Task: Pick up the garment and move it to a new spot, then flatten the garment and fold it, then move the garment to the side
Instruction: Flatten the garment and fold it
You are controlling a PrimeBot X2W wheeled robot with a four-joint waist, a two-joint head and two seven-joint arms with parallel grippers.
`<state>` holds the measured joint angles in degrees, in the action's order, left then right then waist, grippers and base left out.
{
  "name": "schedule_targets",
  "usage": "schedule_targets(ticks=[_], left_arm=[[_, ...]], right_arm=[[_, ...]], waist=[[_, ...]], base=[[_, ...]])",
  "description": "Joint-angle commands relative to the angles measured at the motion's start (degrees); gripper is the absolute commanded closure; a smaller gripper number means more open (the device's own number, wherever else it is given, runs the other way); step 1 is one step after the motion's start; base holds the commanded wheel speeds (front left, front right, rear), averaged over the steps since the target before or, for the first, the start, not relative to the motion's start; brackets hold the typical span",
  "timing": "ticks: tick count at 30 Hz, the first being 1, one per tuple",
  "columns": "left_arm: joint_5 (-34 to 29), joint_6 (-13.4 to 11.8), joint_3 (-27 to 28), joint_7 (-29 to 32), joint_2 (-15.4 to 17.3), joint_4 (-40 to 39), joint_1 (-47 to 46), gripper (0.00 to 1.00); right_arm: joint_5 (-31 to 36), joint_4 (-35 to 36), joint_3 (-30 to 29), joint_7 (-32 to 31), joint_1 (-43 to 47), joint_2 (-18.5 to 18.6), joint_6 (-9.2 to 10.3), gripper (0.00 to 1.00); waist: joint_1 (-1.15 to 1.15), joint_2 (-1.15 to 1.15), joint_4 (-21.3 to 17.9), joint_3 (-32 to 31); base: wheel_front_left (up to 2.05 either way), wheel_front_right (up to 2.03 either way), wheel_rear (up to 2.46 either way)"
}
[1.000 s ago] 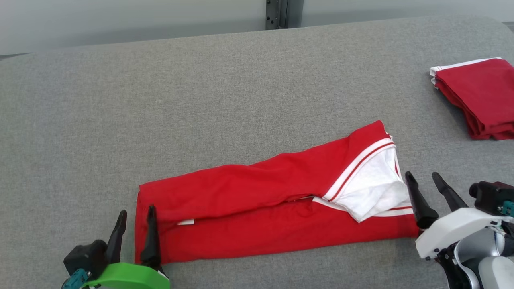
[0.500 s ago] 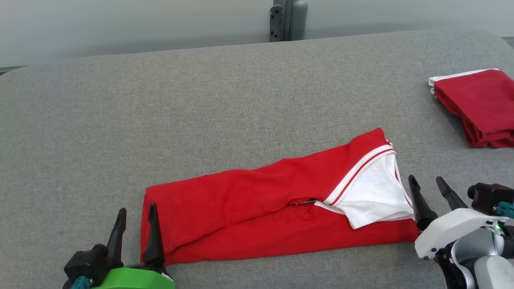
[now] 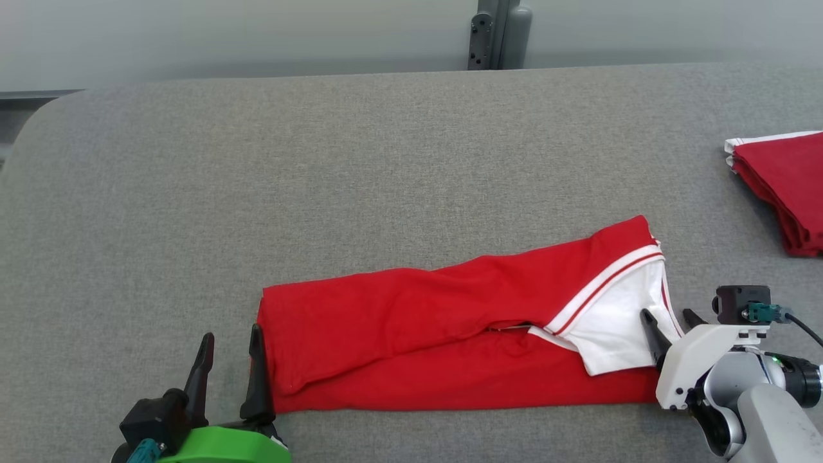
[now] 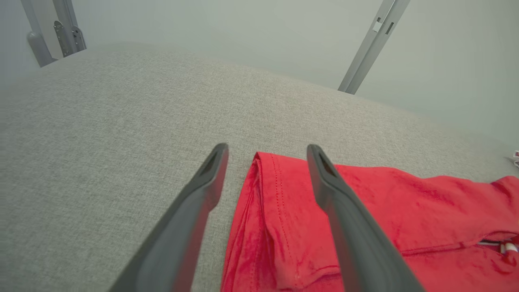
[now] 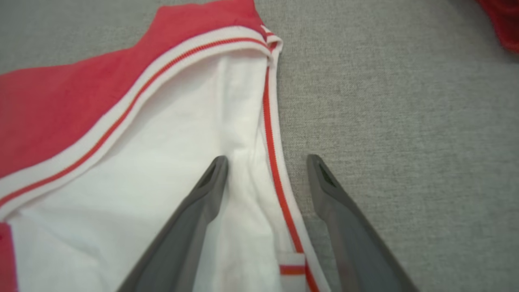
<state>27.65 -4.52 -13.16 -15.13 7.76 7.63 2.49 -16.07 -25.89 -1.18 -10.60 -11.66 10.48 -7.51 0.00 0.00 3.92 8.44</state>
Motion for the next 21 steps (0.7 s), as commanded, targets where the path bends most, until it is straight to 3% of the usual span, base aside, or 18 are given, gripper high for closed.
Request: schedule_targets(ticks=[1,5,6,7,8,9,10,21], left_arm=[[-0.66,0.23,0.25,0.01,-0.27,0.16,-0.7,0.0],[-0.99,0.5,0.53,0.02,-0.6,0.56,-0.51,0.0],[-1.07,0.55,0.64,0.02,-0.63,0.59,-0.41,0.0],[-1.11,0.59,0.77,0.02,-0.7,0.59,-0.27,0.0],[-1.23,0.6,0.95,0.01,-0.75,0.55,-0.11,0.0],[-1.29,0.6,1.13,0.02,-0.78,0.49,0.03,0.0],[-1.37,0.56,1.23,0.02,-0.81,0.46,0.16,0.0],[-2.11,0.68,2.38,0.02,-0.73,0.07,0.81,0.0]], right_arm=[[-0.67,-1.53,0.66,-0.32,-0.89,0.55,0.04,0.0],[-2.31,-5.2,3.67,-1.26,-1.52,0.8,0.02,0.0],[-2.96,-5.69,4.68,-1.46,-1.62,0.72,0.01,0.14],[-3.58,-6.08,5.56,-1.47,-1.73,0.66,0.0,0.53],[-4.06,-6.27,6.49,-1.48,-1.84,0.79,-0.01,0.74],[-4.48,-6.49,7.17,-1.41,-1.96,1.04,-0.02,0.93],[-4.89,-6.71,7.67,-1.28,-2.21,1.27,-0.01,1.0],[-7.25,-3.5,6.35,2.62,-6.0,5.97,0.08,1.0]], waist=[[0.0,0.0,0.69,-0.01],[0.0,0.0,1.13,-0.2],[0.0,0.0,1.15,-0.25],[0.0,0.0,1.11,-0.3],[0.0,0.0,1.01,-0.32],[0.0,0.0,0.85,-0.35],[0.0,0.0,0.65,-0.37],[0.0,0.0,-4.26,-0.92]], base=[[0.0,0.0,0.0],[0.0,0.0,0.0],[0.0,0.0,0.0],[0.0,0.0,0.0],[0.0,0.0,0.0],[0.0,0.0,0.0],[0.0,0.0,0.0],[0.0,0.0,0.0]])
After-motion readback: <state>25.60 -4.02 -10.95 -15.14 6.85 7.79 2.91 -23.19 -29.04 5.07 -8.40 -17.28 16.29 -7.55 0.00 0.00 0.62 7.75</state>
